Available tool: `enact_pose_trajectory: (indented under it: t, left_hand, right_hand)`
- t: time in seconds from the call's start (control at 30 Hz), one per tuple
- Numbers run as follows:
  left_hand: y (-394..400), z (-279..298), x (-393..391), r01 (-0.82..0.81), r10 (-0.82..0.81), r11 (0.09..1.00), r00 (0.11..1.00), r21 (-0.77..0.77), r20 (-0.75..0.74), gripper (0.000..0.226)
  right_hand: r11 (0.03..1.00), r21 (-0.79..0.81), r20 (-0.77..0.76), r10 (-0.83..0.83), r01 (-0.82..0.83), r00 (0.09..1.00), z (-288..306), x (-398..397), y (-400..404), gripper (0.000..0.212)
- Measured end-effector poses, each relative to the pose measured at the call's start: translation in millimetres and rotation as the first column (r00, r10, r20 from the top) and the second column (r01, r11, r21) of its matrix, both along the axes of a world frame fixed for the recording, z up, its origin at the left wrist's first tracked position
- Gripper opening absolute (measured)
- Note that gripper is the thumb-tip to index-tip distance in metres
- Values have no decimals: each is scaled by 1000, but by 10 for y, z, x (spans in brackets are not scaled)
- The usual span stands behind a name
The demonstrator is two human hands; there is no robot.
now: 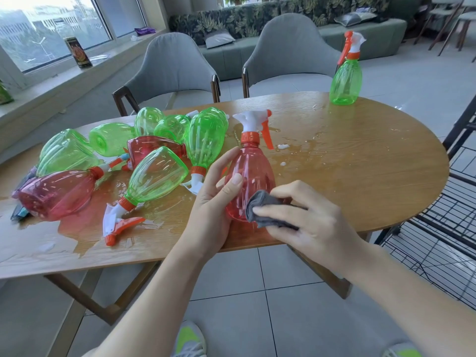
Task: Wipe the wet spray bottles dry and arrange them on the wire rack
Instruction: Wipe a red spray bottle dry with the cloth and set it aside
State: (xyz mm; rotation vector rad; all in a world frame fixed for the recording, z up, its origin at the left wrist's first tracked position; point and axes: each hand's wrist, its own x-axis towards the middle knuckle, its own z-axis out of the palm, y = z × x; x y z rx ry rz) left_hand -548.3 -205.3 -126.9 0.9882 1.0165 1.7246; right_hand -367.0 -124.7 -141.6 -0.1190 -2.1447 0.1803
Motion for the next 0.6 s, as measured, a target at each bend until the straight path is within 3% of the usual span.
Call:
enact_pose_trajectory:
  t: [0.27,0.4,0.6]
  left_hand:
    - [-49,-22,0,68,-69,998,994,-19,-85,47]
    - [-50,-17,-2,28,-29,1000,991,-9,-133,45]
    - [-58,-12,-34,-34,38,999,962,19,-269,41]
  right_hand:
    - [958,-270,-173,-147,97,974,268,-60,199,21]
    - [888,-459,-213,-144,31,966,217,-79,231,21]
    - [928,-371,-183,-105,31,977,128,-30,108,22]
